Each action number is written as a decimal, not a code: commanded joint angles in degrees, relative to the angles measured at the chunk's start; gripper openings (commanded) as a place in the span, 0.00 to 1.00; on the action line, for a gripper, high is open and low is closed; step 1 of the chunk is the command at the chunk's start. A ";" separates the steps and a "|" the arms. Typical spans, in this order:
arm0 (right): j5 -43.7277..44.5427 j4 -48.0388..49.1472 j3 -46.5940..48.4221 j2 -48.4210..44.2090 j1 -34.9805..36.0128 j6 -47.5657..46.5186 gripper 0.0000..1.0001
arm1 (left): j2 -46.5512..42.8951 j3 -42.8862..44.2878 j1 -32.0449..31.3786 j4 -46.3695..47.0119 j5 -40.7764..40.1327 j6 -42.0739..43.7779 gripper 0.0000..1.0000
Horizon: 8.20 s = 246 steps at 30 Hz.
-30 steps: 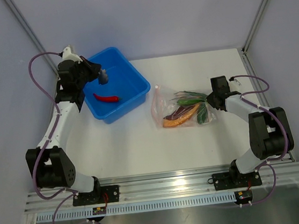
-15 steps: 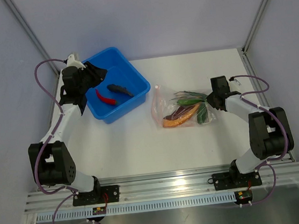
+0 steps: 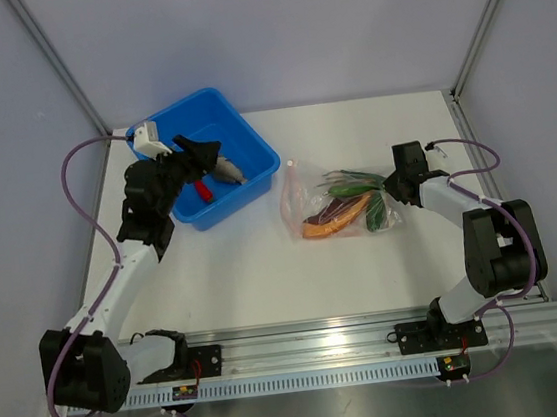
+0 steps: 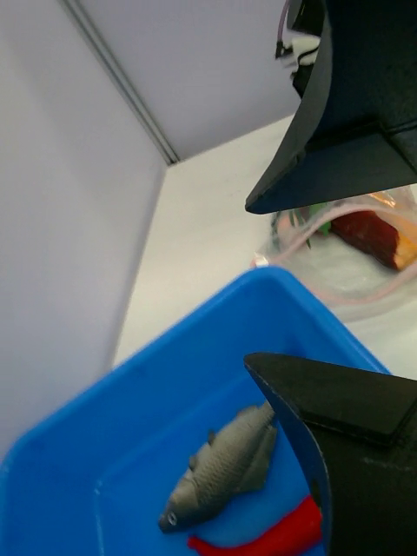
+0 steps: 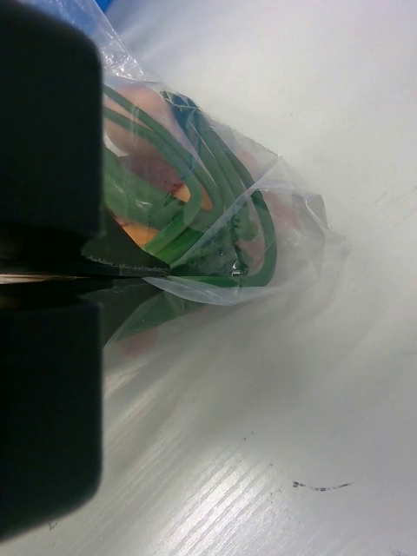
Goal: Open the zip-top bag and remove the fake food
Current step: Place the fake fish in the bin, then pick up the food from the zipper food storage bag.
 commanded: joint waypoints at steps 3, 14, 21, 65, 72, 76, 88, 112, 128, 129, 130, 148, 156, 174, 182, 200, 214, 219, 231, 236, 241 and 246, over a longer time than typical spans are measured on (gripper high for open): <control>-1.08 1.34 0.98 0.19 -0.35 -1.77 0.00 | -5.84 -9.97 -4.73 11.43 -5.67 -0.62 0.69; -6.08 6.51 0.28 0.72 -0.35 -6.95 0.00 | -1.65 -31.15 -17.75 29.52 -16.47 -1.06 0.66; -8.46 7.66 0.10 0.46 -0.35 -7.84 0.00 | 5.57 -28.72 -24.07 34.30 -15.42 -1.77 0.63; -13.30 10.65 -2.27 -2.35 -0.35 -7.49 0.02 | 12.53 -29.16 -31.47 36.41 -24.39 -10.46 0.45; -13.38 10.74 -2.27 -2.44 -0.35 -7.57 0.02 | 15.42 -23.89 -31.47 28.15 -24.57 -10.55 0.45; -13.56 10.65 -2.27 -2.27 -0.35 -7.49 0.02 | 18.15 -21.78 -31.47 27.53 -23.08 -10.81 0.45; -13.91 10.74 -2.27 -2.26 -0.35 -7.40 0.02 | 27.90 -16.68 -31.38 32.16 -15.44 -15.21 0.36; -15.48 12.94 -2.54 -2.09 -0.35 -7.05 0.02 | 37.93 -6.13 -31.03 25.42 -1.81 -14.24 0.47; -15.05 12.15 -2.54 -2.88 -0.35 -7.13 0.01 | 36.88 -2.88 -30.68 13.38 -0.23 -8.01 0.40; -14.97 12.06 -2.54 -2.88 -0.35 -7.14 0.02 | 36.70 -2.97 -30.68 13.46 0.56 -7.57 0.39; -14.96 12.06 -2.54 -2.88 -0.35 -6.96 0.02 | 36.52 -3.23 -30.68 13.55 1.26 -6.69 0.39; -14.88 11.71 -2.18 -2.62 -0.35 -7.14 0.01 | 34.67 -6.66 -28.57 14.77 17.25 -0.53 0.57; -14.97 11.62 -2.10 -2.62 -0.35 -7.14 0.01 | 39.07 -4.90 -28.04 18.47 24.47 -3.16 0.47; -14.70 11.62 -1.92 -2.53 -0.35 -7.05 0.01 | 39.07 -5.16 -28.39 20.93 26.67 -3.69 0.06; -6.36 4.24 -0.69 -2.61 -0.35 -3.54 0.00 | 34.86 -9.20 -26.64 24.45 22.54 -5.36 0.00; -5.21 7.22 -3.15 -4.73 -0.35 -2.83 0.00 | 20.43 -13.70 -25.32 16.46 -2.51 1.40 0.00; -9.25 8.12 -2.37 -3.32 -0.35 -4.68 0.03 | 28.87 -0.86 -25.40 10.56 -3.75 4.13 0.00; -10.13 2.30 0.90 -6.12 0.09 -8.36 0.40 | 29.23 -2.44 -25.40 12.67 -2.60 2.20 0.00; -1.08 5.20 -1.30 -18.34 12.28 -18.03 0.69 | 30.72 -2.79 -26.37 17.50 0.03 -0.79 0.00; -3.62 9.50 -4.38 -22.12 16.08 -20.76 0.70 | 32.04 -2.26 -26.81 19.96 1.70 -2.02 0.00; -6.87 13.20 -6.14 -23.19 17.76 -21.46 0.68 | 32.30 -3.14 -27.16 23.21 2.94 -3.69 0.00; -8.81 13.29 -4.47 -19.68 20.21 -21.90 0.66 | 31.95 -5.17 -27.34 27.52 3.29 -4.92 0.00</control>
